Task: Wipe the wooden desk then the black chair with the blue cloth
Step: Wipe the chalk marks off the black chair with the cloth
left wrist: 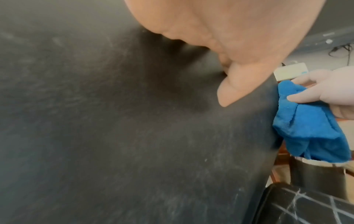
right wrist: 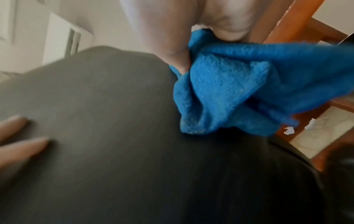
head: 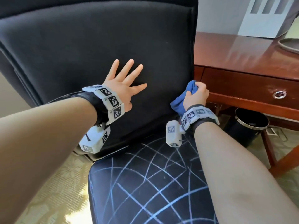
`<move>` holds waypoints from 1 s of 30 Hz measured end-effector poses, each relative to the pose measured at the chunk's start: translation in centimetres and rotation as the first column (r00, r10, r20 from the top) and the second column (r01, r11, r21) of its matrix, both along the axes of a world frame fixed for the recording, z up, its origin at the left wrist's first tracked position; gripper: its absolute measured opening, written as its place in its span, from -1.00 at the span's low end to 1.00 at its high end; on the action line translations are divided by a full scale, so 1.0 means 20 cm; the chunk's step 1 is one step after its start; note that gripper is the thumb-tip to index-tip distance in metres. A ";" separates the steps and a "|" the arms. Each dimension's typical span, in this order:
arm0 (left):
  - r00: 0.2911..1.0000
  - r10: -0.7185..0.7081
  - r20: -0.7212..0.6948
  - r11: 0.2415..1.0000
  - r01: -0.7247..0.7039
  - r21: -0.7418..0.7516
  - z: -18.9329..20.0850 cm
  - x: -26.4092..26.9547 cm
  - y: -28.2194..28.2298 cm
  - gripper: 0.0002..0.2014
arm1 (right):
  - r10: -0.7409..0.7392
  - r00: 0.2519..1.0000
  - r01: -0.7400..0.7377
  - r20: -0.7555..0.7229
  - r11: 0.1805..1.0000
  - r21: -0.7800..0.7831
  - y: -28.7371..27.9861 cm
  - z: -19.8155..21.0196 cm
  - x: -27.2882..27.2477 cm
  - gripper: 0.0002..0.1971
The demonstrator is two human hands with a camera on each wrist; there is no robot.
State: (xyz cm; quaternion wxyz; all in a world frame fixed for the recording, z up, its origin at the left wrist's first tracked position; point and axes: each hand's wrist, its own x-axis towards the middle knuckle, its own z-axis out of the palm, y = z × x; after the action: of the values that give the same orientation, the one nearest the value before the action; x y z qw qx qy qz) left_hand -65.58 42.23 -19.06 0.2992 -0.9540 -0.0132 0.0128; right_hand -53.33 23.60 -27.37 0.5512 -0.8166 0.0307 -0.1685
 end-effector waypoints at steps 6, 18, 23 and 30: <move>0.996 -0.053 -0.073 0.998 0.055 0.031 -0.02 -0.05 0.05 -0.31 | 0.247 0.930 -0.292 -0.274 0.946 -0.140 0.11 -0.33 -0.17 -0.79; 0.989 0.127 0.075 0.990 -0.121 -0.079 0.22 -0.41 0.23 -0.36 | 0.207 0.971 -0.192 0.119 0.974 -0.124 0.17 0.40 -0.29 -0.72; 0.967 0.202 0.153 0.975 -0.185 -0.120 0.41 -0.50 0.33 -0.35 | 0.185 0.963 -0.159 0.193 0.977 -0.145 0.19 0.61 -0.35 -0.68; 0.961 0.149 0.232 0.980 -0.112 -0.166 0.42 -0.45 0.50 -0.32 | 0.264 0.954 -0.214 0.142 0.931 -0.295 0.32 0.68 -0.19 -0.67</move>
State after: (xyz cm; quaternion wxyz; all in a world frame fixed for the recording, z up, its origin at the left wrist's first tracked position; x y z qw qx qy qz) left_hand -74.64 52.18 -10.61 0.2207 -0.9653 -0.1118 -0.0837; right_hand -57.18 30.04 -13.70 0.4491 -0.8644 -0.1428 -0.1751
